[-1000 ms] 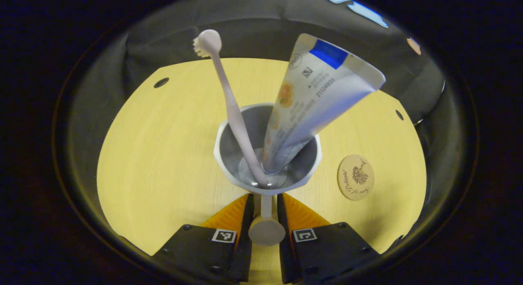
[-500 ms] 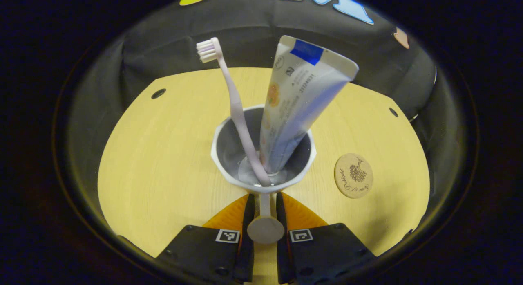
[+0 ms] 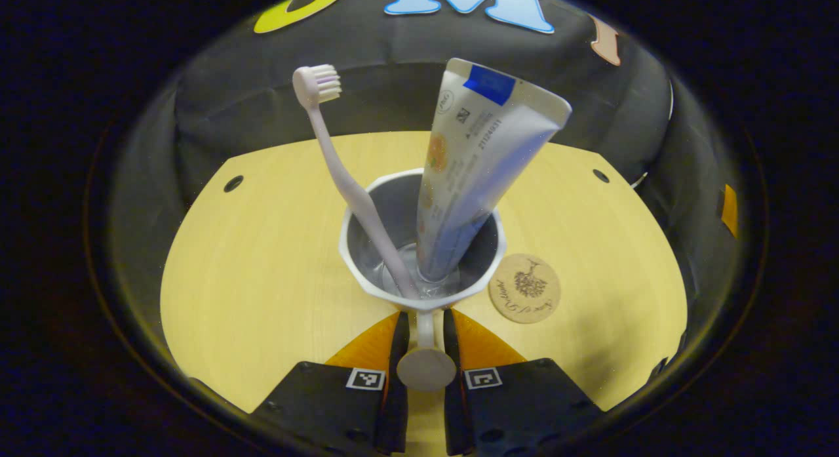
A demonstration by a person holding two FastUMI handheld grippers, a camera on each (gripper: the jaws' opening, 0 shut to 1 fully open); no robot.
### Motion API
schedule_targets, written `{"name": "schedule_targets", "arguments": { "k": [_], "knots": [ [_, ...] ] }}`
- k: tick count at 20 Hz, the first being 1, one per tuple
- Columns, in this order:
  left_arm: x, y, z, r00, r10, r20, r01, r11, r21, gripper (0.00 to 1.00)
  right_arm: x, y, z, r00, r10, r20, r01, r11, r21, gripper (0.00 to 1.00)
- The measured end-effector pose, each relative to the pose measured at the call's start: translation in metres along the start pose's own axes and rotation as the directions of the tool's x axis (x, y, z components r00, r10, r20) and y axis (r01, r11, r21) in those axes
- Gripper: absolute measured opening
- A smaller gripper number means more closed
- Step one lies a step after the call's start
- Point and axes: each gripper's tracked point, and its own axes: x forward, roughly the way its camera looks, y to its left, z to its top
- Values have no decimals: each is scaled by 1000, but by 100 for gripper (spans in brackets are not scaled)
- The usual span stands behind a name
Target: Put the toothbrush and toothpaste on the desktop into the cup, then pick up the cup and place it on the coaster on the desktop.
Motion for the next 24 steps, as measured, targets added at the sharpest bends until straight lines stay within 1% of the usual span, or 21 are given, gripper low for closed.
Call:
{"name": "schedule_targets", "arguments": {
  "k": [5, 10, 15, 18, 22, 24],
  "knots": [
    [9, -54, -3, 997, -78, -21, 79, 996, 48, 30, -7, -24, -6, 999, -41, -10, 41, 999, 18, 62],
    [18, -87, -8, 992, -111, -52, 115, 989, 89, 30, -11, -48, -14, 997, -75, -32, 77, 995, 63, 62],
    [34, -104, -13, 991, -108, -77, 117, 986, 116, 30, -11, -64, -18, 995, -93, -38, 96, 991, 93, 62],
    [35, -107, -15, 992, -95, -86, 107, 985, 134, 30, -12, -72, -20, 994, -101, -44, 104, 990, 97, 62],
    [37, -108, -18, 993, -77, -93, 90, 985, 145, 30, -10, -75, -21, 994, -95, -50, 100, 989, 113, 62],
    [36, -108, -18, 992, -79, -99, 95, 982, 163, 30, -9, -75, -22, 995, -87, -53, 92, 990, 107, 62]
  ]
}}
